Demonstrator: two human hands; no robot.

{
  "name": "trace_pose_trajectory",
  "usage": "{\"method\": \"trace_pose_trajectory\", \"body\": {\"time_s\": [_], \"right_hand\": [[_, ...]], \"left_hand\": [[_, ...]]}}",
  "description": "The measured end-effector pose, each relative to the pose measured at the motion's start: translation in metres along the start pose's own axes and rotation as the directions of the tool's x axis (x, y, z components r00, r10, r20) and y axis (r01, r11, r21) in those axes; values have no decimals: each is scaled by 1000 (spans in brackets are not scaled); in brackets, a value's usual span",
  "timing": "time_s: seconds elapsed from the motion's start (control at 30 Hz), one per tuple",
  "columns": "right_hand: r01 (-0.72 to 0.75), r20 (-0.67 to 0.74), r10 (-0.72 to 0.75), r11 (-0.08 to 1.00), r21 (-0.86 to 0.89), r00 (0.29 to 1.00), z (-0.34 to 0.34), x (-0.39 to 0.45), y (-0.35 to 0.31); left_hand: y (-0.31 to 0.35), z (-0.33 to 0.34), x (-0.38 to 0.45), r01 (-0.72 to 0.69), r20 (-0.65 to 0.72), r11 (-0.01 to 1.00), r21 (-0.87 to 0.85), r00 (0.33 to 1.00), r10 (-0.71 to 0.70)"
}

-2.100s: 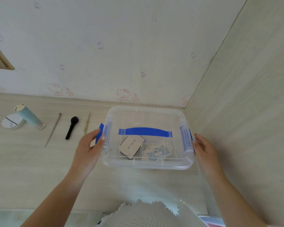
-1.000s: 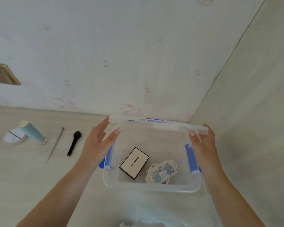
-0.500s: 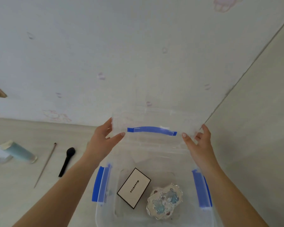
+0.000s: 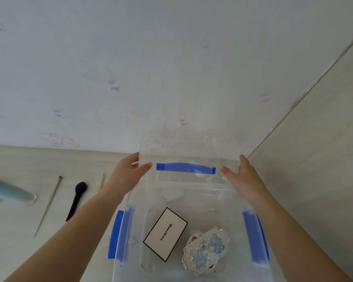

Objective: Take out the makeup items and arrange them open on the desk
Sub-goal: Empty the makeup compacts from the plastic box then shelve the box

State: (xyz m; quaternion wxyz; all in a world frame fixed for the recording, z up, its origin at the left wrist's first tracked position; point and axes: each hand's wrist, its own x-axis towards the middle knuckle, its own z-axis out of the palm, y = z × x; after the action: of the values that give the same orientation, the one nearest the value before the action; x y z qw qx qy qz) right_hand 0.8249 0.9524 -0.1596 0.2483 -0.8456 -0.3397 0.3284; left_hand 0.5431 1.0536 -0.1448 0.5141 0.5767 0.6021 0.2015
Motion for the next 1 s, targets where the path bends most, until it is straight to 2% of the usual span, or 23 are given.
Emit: {"method": "trace_pose_trajectory", "body": {"time_s": [0.13,0.27,0.57,0.77,0.9,1.0], "right_hand": [[-73,65,77,996,-55,995,-1,3,0],[-85,94,88,996,-35,992,-3,4,-2],[-96,131,99,995,-29,986,-3,5,-4],[-113,154,105,992,49,982,-3,7,-1],[-96,144,85,993,74,986,-4,6,1],[39,42,-41,998,53,998,-8,-2,-1]], "left_hand": [[-4,2,4,26,24,999,39,999,-27],[-8,0,5,96,18,994,53,995,-97],[-10,3,9,109,85,993,36,990,-112],[-13,3,10,114,101,993,20,988,-116],[-13,4,12,82,77,997,16,994,-83],[-10,4,8,-38,-25,983,178,999,43]]}}
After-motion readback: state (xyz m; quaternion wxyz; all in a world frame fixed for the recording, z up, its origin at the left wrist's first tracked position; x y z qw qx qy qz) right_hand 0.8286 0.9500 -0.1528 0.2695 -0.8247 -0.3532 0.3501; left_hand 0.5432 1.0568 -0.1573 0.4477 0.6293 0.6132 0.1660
